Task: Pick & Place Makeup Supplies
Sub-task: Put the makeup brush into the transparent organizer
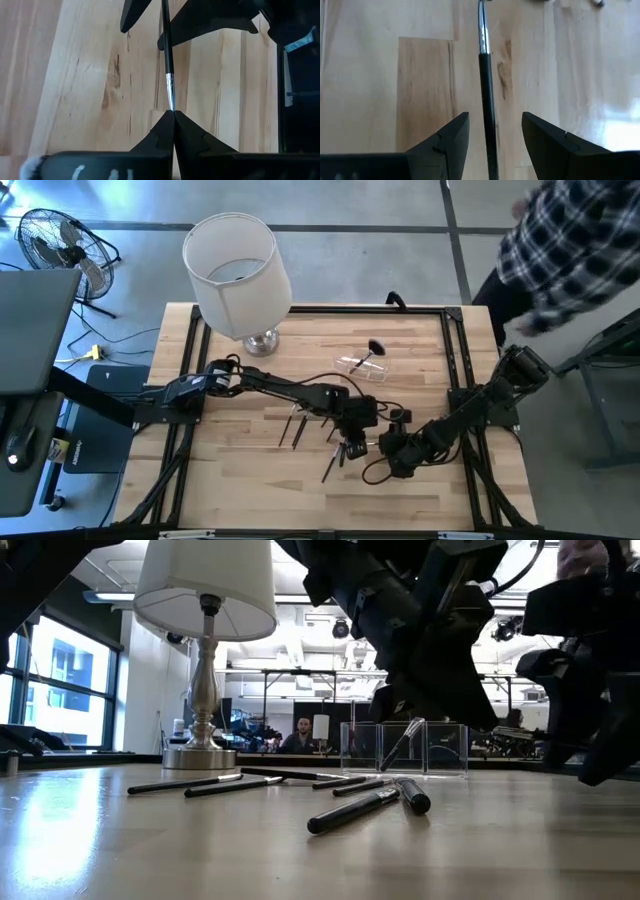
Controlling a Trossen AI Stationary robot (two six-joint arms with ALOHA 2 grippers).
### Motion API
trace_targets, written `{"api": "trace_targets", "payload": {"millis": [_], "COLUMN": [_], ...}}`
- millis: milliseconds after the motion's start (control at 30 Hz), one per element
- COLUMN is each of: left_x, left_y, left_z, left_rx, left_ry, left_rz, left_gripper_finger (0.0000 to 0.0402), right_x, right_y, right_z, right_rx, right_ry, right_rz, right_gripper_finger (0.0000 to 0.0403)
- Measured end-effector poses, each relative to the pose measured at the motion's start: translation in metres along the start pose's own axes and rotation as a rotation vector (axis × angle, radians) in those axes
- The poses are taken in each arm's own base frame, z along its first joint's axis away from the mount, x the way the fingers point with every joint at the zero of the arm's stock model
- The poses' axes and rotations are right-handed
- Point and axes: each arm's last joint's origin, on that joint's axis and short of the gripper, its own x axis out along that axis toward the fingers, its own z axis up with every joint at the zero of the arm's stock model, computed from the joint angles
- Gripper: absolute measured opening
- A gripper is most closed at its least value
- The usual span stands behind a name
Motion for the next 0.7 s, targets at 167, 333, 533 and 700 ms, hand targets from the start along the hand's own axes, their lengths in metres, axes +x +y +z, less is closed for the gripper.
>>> {"api": "trace_targets", "payload": {"millis": [167, 333, 533, 700], "left_x": [-0.003, -0.005, -0.008, -0.009], "left_y": [0.009, 0.015, 0.02, 0.022], "left_z": [0.005, 0.008, 0.011, 0.014], "left_rx": [-0.054, -0.125, -0.182, -0.205], "left_ry": [-0.011, -0.01, -0.017, -0.03], "left_rz": [0.004, -0.013, -0.018, -0.041], "left_gripper_finger": [0.0, 0.0, 0.0, 0.0], "right_x": [-0.005, -0.003, -0.004, -0.003], "right_y": [-0.001, -0.011, -0.023, -0.023], "right_z": [0.011, 0.019, 0.026, 0.026], "right_rx": [-0.051, -0.062, -0.043, -0.055], "right_ry": [-0.053, -0.01, 0.054, 0.081], "right_rz": [-0.052, -0.059, -0.072, -0.027], "right_gripper_finger": [0.0177, 0.0173, 0.0142, 0.0119]}}
